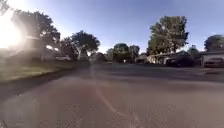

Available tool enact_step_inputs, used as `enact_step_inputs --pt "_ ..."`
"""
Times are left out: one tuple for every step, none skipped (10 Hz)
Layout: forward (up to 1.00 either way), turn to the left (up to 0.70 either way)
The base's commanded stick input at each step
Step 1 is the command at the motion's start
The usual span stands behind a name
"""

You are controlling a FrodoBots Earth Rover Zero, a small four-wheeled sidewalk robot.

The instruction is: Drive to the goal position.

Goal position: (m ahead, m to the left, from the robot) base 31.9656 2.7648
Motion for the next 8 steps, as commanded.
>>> enact_step_inputs --pt "1.0 0.0" --pt "1.0 0.01" --pt "1.0 0.01" --pt "1.0 0.01" --pt "0.99 0.0" --pt "0.99 0.02" --pt "1.0 0.02" --pt "1.0 0.01"
